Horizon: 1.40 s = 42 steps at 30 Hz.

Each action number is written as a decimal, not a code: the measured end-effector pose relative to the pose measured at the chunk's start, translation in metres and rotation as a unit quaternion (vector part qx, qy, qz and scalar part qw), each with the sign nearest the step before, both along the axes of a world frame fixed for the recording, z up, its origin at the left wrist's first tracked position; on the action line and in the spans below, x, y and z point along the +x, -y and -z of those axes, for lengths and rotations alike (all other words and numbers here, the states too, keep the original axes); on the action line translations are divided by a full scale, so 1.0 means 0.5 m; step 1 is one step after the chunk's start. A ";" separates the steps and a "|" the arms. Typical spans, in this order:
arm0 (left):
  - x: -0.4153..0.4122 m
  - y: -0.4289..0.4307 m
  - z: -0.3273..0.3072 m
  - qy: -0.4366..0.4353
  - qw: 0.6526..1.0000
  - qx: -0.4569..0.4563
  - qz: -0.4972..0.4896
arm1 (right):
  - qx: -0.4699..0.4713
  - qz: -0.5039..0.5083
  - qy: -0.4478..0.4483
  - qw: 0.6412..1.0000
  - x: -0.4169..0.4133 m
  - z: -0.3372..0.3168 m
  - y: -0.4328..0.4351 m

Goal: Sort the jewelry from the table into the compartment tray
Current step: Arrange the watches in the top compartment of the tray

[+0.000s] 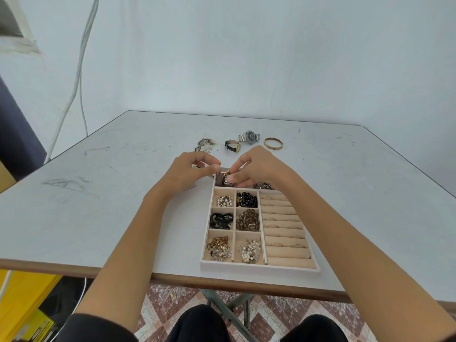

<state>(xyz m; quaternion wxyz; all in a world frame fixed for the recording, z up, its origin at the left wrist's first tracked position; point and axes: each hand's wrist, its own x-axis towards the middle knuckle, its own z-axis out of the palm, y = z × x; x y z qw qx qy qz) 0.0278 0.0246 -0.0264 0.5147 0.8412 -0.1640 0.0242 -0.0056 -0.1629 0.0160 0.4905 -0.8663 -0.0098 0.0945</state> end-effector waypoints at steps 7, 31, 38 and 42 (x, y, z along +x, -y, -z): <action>0.016 -0.012 0.015 0.011 0.998 0.002 -0.066 | 0.020 0.015 0.016 1.000 -0.001 -0.001 0.021; 0.188 0.125 -0.062 -0.069 0.953 0.279 -0.094 | -0.418 -0.055 0.133 0.897 0.282 -0.031 0.123; 0.223 0.184 -0.044 -0.004 0.920 0.383 -0.084 | -0.473 -0.112 0.104 0.868 0.347 -0.004 0.086; 0.235 0.179 -0.044 0.011 0.928 0.362 -0.091 | -0.475 -0.113 0.114 0.865 0.369 0.009 0.085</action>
